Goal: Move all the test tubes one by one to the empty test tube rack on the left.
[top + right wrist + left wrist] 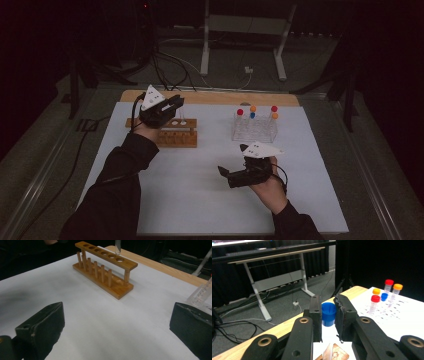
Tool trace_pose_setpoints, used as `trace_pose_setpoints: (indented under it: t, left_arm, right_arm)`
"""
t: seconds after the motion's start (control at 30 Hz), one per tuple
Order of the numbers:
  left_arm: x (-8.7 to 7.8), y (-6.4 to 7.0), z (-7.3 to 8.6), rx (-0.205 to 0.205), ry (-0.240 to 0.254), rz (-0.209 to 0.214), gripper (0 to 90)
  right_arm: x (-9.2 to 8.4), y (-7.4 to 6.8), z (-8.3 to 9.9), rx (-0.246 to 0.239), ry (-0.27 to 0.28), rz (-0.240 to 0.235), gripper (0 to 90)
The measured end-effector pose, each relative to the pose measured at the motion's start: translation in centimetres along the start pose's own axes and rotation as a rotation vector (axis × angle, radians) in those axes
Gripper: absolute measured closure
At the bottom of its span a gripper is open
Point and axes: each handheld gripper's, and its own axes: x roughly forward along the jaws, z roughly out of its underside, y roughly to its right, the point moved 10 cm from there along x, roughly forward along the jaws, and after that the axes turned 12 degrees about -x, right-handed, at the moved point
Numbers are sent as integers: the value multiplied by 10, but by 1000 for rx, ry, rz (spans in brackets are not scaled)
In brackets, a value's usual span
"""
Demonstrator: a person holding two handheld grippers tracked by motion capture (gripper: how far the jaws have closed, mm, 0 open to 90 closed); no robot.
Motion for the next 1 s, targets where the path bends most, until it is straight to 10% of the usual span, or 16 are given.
trace_pose_setpoints:
  t: [1.0]
  left_arm:
    - [27,-9,72,-65,-63,-28,779]
  right_arm:
    - [-1,0,2,16,-1,-20,0]
